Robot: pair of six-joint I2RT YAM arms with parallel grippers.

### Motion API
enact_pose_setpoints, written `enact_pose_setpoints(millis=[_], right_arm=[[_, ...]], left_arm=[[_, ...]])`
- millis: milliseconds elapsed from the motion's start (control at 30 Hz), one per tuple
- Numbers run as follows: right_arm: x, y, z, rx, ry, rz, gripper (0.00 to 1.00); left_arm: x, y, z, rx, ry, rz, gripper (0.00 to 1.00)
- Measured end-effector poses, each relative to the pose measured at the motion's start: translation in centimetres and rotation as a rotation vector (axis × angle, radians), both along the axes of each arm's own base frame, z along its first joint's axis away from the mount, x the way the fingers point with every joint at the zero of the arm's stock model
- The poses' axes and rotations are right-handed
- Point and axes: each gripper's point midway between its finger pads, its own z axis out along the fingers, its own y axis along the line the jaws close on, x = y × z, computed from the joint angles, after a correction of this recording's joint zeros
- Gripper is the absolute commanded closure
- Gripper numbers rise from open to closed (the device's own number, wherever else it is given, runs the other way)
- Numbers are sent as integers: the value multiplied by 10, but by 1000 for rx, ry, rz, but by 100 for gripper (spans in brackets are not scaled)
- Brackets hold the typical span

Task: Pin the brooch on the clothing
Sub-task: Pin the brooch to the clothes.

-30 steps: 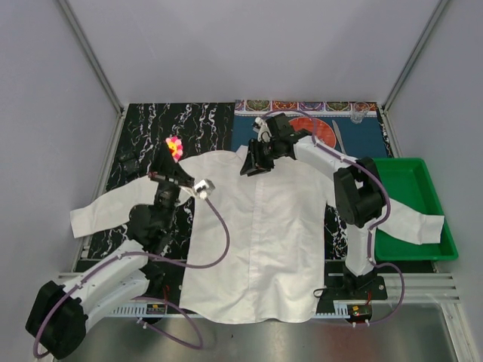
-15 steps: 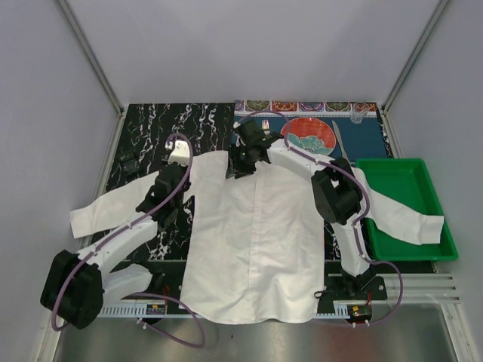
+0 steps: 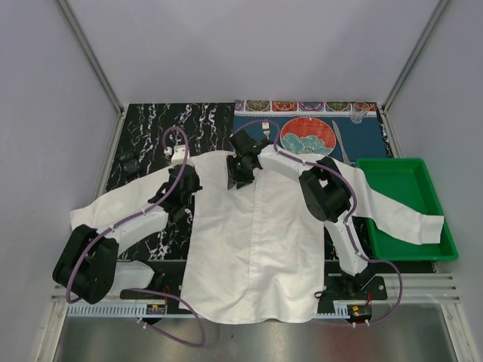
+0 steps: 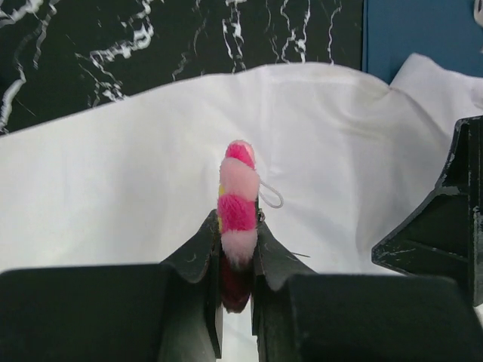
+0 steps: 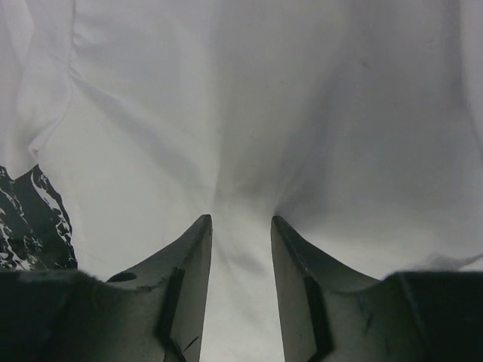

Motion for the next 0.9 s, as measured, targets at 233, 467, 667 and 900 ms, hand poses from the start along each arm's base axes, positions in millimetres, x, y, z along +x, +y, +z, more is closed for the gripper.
enact_pose_setpoints(millis=[233,467,667,900], right_arm=[[-2,3,-10,-22,9,-2,85],[0,2,-14,-22,15,3,100],[-1,0,-11,14,23,12,100],[2,-5,15,98,23,-9,100]], left_arm=[[1,-17,-32,-26,75,-13,100],[7,-32,-61,-44,129,-34,100],[19,-41,-63,-57,127,-42,100],[25,-53,-62,-94,104,-56,100]])
